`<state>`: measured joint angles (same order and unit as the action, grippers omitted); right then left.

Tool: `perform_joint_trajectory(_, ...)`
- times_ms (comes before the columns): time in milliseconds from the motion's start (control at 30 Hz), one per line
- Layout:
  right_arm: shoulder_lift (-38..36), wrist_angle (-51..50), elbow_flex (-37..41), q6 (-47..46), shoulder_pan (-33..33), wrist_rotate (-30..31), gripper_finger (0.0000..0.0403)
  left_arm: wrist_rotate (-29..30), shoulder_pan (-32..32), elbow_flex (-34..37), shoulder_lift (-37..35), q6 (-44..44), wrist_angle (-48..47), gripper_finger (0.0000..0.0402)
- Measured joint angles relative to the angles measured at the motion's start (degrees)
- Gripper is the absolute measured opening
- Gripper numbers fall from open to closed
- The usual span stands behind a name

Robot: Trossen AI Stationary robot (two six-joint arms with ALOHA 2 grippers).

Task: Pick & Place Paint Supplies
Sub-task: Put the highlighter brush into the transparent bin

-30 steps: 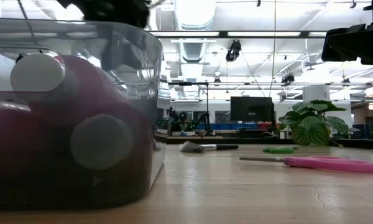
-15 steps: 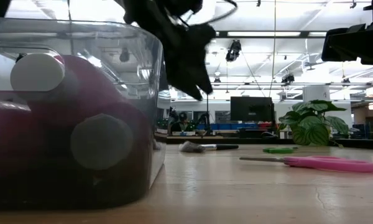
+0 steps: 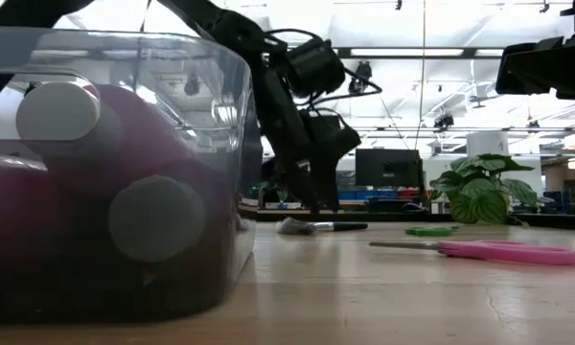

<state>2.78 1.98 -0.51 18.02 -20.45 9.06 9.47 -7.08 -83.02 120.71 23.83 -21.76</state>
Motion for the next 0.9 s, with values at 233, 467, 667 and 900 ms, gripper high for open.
perform_joint_trajectory(233,0.0,0.0,0.0,0.0,0.0,0.0,0.0015,0.0,-0.3,0.0,2.2,0.0,2.5,0.0204)
perform_joint_trajectory(467,0.0,0.0,0.0,0.0,0.0,0.0,0.0015,0.0,-0.3,0.0,4.0,0.0,4.1,0.0204)
perform_joint_trajectory(667,0.0,0.0,0.0,0.0,0.0,0.0,0.0015,0.1,-0.4,0.0,4.8,0.2,4.4,0.0204)
perform_joint_trajectory(900,0.0,0.0,0.0,0.0,0.0,0.0,0.0015,-0.4,-0.5,0.0,4.8,2.6,4.3,0.0175)
